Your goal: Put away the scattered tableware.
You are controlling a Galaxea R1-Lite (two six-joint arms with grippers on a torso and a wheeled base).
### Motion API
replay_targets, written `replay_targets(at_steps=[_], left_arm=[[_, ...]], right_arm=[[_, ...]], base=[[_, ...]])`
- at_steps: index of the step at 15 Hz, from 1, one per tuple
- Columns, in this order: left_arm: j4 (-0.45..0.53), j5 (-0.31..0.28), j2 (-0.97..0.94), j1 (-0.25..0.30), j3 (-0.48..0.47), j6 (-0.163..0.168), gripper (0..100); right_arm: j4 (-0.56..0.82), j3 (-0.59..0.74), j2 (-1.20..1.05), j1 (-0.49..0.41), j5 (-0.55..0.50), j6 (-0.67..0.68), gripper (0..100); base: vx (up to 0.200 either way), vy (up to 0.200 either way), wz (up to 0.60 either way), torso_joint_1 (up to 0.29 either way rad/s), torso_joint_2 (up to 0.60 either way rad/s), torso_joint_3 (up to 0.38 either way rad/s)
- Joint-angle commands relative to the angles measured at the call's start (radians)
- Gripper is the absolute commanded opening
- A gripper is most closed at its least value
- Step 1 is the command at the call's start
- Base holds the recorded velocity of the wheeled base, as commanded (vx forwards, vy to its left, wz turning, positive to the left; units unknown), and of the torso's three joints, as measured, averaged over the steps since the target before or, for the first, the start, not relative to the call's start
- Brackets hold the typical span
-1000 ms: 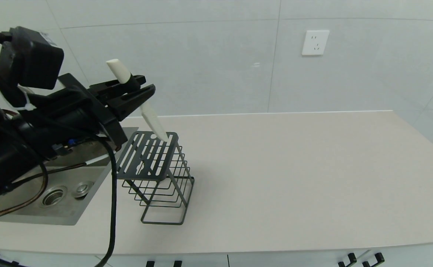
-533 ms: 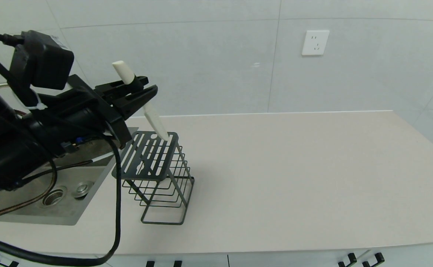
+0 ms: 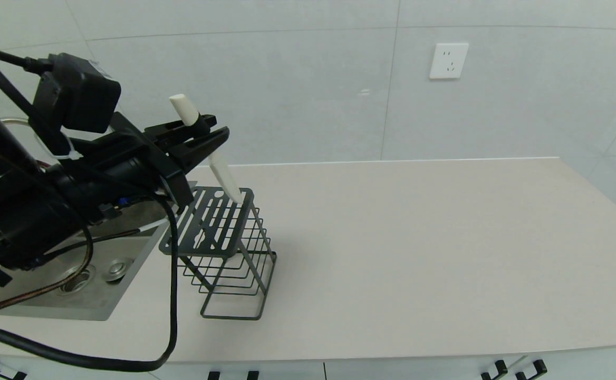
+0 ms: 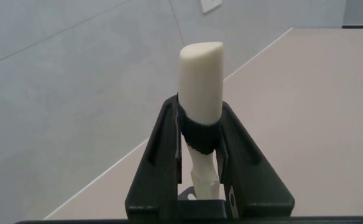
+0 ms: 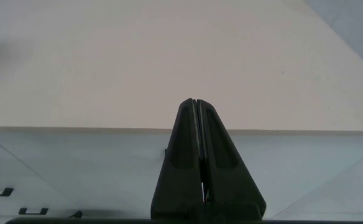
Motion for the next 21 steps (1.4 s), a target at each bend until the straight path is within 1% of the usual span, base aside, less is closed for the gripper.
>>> replay_targets(at_steps=[1, 8, 17, 21], left_arm=[[-0.002, 0.002, 0.004, 0.0, -0.001, 0.0, 0], [0.001, 0.005, 0.006, 0.015, -0.003, 0.0, 0], [-0.001, -0.009, 0.012, 0.011, 0.002, 0.003, 0], [-0.002, -0.009, 0.021, 0.011, 0.019, 0.003, 0]], right_arm=[[0.0, 0.0, 0.002, 0.0, 0.0, 0.0, 0], [0.0, 0.0, 0.002, 0.0, 0.0, 0.0, 0], [0.0, 0.0, 0.002, 0.0, 0.0, 0.0, 0], [0.0, 0.0, 0.002, -0.001, 0.0, 0.0, 0]], base=[[0.0, 0.0, 0.0, 0.0, 0.0, 0.0], [0.0, 0.0, 0.0, 0.0, 0.0, 0.0], [0.0, 0.0, 0.0, 0.0, 0.0, 0.0], [0.0, 0.0, 0.0, 0.0, 0.0, 0.0]])
